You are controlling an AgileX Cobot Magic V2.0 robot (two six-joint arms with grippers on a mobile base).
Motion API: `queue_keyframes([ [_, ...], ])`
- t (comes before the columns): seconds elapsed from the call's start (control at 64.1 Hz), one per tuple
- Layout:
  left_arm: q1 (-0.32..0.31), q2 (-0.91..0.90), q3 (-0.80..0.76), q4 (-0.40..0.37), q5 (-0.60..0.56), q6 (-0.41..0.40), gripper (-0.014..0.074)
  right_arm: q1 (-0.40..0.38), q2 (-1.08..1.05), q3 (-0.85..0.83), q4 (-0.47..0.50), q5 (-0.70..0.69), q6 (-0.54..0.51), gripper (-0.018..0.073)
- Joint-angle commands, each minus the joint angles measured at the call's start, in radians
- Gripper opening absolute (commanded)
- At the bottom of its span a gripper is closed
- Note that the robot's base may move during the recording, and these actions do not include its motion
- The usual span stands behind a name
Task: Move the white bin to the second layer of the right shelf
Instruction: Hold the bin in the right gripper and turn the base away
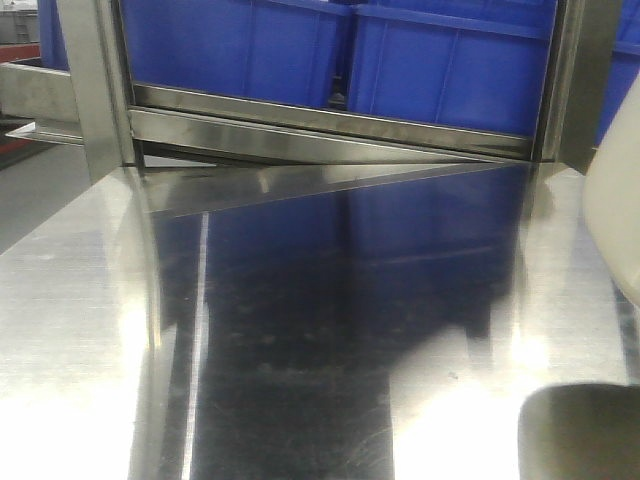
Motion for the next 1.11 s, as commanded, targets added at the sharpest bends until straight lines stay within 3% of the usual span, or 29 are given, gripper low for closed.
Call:
queue_keyframes([
  [0.0,0.0,-0.015,0.029,-0.008,-0.083,-0.005,0.0085,-0.006,-0.006,-0.026,0.009,-0.069,-0.008,0.0055],
  [1.092,0.0,-0.015,0.029,-0.008,-0.083,-0.005,0.0085,-0.006,-0.006,-0.026,0.009,-0.069,-0.008,0.0055],
])
